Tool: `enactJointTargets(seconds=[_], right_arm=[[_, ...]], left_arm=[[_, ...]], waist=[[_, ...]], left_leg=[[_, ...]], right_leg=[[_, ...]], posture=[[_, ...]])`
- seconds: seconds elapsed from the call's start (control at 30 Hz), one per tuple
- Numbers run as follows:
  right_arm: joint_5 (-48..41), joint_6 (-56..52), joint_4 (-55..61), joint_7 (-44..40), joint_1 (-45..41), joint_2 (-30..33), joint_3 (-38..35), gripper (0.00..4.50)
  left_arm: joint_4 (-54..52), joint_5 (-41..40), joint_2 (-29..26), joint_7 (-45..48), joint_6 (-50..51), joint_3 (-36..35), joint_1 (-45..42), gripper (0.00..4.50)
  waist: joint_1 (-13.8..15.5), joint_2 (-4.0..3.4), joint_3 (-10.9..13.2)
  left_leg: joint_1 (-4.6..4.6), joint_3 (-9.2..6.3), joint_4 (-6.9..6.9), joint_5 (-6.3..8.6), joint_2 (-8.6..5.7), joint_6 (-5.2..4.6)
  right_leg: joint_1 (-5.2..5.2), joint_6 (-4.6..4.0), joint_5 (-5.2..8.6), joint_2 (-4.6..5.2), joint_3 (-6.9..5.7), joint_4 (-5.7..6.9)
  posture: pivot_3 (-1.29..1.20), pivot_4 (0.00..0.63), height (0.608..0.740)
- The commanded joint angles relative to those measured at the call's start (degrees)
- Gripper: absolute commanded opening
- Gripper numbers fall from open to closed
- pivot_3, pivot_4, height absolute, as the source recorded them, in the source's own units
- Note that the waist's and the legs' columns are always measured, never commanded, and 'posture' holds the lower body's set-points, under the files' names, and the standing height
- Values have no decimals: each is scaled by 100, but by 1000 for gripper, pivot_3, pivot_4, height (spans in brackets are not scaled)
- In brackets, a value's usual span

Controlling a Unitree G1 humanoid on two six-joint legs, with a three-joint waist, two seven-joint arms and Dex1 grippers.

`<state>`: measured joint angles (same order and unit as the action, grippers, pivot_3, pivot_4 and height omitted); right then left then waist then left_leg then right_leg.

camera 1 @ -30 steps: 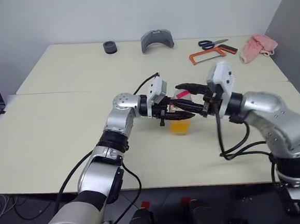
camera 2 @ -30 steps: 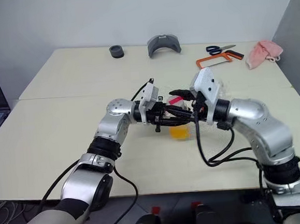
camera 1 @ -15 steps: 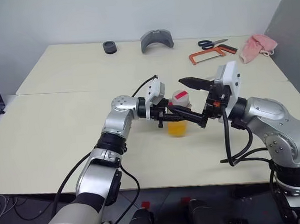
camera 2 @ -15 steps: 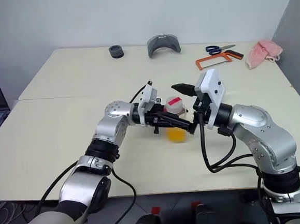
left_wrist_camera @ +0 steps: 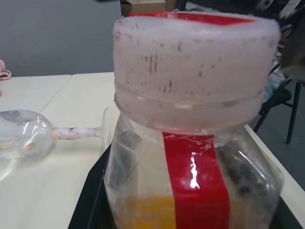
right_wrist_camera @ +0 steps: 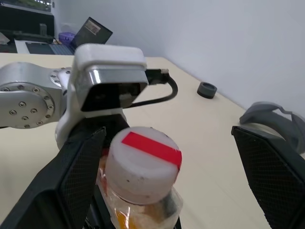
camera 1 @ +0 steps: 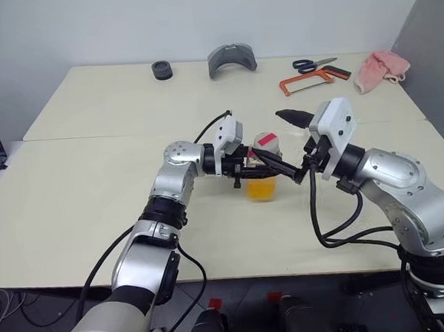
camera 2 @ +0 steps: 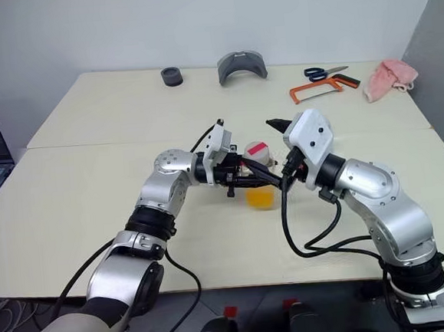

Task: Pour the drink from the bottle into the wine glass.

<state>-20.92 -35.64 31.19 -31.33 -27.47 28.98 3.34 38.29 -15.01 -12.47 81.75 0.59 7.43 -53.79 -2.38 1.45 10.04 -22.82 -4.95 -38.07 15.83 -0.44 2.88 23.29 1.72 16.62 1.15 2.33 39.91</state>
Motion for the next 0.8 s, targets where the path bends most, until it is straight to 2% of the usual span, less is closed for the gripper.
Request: enactJointTargets(seconds=[0.03,0.43,0.57,0.8], right_arm=[[-26,25,132,46,34,86,-261,4500],[-515,-310,373,33,244,261,-669,4500],[-1262,-753,694,70,204,54,-714,4500],[-743,-786,484,772,-119,-391,-132,4500]], left_arm=[[-147,-82,32,-57,-138,-103,-47,1668],[-111,-73,29,-162,-226,-123,-35,1661],[-107,-56,38,-182,-250,-121,-30,1661],[-84,-39,58,-184,-276,-107,-48,1661]], waist=[[0,0,0],[1,0,0],[-1,0,0],[-7,0,0]], left_leg=[[0,0,0,0,0,0],[0,0,0,0,0,0],[0,0,0,0,0,0],[1,-1,-1,0,1,0]], right_leg=[[0,0,0,0,0,0],[0,0,0,0,0,0],[0,0,0,0,0,0],[0,0,0,-2,1,2]], posture=[[0,150,740],[0,150,740],[0,150,740],[0,150,740]])
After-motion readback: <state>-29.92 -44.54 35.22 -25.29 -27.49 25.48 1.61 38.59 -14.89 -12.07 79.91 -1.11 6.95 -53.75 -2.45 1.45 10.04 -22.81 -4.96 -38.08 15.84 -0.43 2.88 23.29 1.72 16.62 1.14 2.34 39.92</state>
